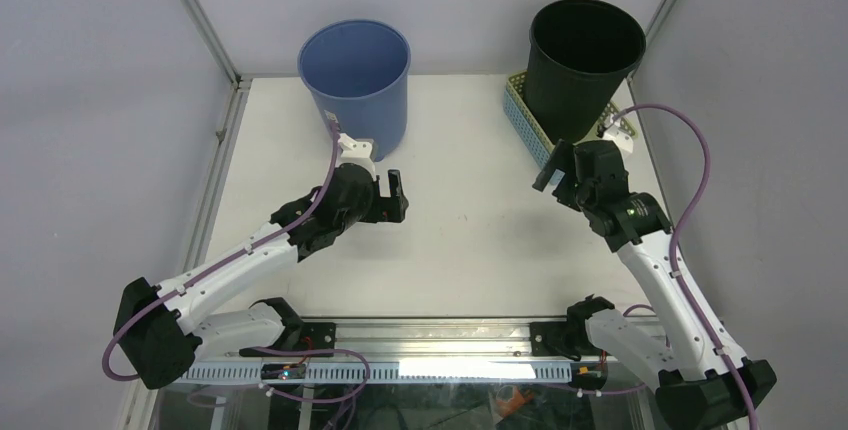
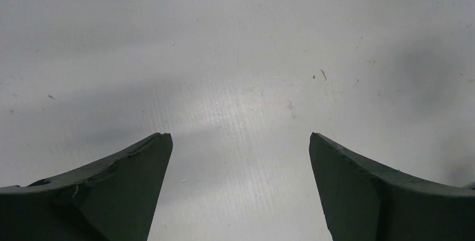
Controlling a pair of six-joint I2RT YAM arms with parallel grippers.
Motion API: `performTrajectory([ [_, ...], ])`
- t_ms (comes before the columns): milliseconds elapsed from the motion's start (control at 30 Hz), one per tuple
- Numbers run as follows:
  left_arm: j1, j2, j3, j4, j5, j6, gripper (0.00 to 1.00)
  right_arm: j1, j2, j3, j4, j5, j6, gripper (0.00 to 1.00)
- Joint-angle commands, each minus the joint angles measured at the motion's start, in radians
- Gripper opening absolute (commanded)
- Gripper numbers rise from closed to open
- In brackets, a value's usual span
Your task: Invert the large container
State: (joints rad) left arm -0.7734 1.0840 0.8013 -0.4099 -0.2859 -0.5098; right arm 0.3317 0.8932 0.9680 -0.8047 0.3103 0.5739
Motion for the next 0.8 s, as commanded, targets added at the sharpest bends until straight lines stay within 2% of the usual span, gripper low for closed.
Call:
performTrajectory([
  [0,-0.009,-0.032,-0.009,0.061,0.016,0.005,0.99,0.004,-0.030,-0.010,0.054,0.023,0.026,0.99],
  [400,-0.010,-0.026,0.025,0.071,0.092,0.015,0.99,0.004,-0.047,-0.039,0.075,0.024,0.018,0.99],
  [533,-0.012,0.029,0.108,0.084,0.242,0.061,0.99,0.004,-0.047,-0.052,0.092,0.008,0.015,0.99],
  [600,-0.054,0.085,0.176,0.080,0.287,0.062,0.99,0.004,-0.040,-0.053,0.101,-0.005,0.008,0.99],
  [700,-0.195,0.174,0.280,0.069,0.208,0.094,0.99,0.004,-0.029,-0.043,0.101,-0.005,0.004,0.99],
  [767,-0.228,0.233,0.356,0.042,0.172,0.116,0.99,0.004,-0.028,-0.036,0.096,0.004,0.007,0.99],
])
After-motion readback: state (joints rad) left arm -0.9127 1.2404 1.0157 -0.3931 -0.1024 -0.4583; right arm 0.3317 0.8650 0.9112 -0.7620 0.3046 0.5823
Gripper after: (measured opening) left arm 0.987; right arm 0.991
